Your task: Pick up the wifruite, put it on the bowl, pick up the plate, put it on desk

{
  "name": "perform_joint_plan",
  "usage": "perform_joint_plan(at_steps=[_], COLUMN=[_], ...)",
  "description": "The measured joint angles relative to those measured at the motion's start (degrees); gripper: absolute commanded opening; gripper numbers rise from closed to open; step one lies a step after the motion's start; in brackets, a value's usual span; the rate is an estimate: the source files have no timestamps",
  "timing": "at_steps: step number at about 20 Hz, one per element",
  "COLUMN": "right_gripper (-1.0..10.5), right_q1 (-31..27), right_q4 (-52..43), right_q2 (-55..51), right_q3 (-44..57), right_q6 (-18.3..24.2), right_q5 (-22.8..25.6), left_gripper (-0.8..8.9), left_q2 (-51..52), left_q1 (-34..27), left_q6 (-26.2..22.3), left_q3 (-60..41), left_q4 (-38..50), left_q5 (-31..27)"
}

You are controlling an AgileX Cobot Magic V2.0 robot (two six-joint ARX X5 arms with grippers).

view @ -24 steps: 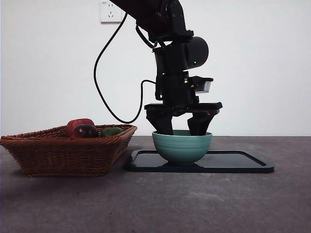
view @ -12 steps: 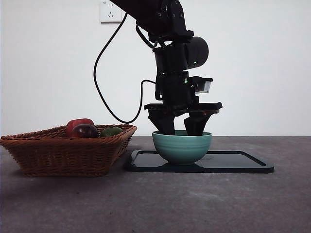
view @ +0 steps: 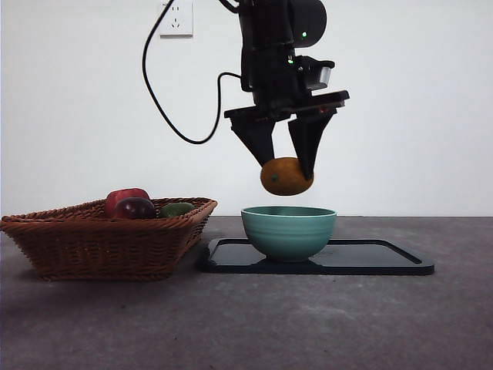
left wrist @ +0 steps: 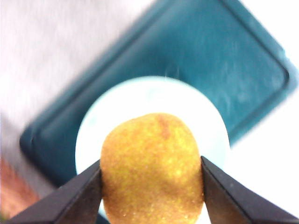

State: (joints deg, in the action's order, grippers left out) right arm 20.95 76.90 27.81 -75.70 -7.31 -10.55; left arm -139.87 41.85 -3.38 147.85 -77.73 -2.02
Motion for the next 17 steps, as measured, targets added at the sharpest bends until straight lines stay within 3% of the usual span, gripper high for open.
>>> perform_joint_plan(at_steps=[4, 10, 17], right_gripper=[5.5, 5.5, 5.5], right_q1=[0.0, 0.0, 0.0], right_q4=[0.0, 0.0, 0.0], right_q2=[0.0, 0.0, 0.0], right_q3=[0.0, 0.0, 0.0], right_q6=[0.0, 0.0, 0.0], right_q5=[0.0, 0.0, 0.0], left_gripper=[2.47, 2.47, 2.47], left_q2=[1.6, 14.8, 33.1], left_q1=[-0.1, 0.0, -2.4], left_q6=[1.5, 3.8, 5.4], left_q3=[-0.2, -2.9, -31.2], left_q4=[-3.6, -3.6, -3.7], left_q5=[0.0, 0.0, -0.5])
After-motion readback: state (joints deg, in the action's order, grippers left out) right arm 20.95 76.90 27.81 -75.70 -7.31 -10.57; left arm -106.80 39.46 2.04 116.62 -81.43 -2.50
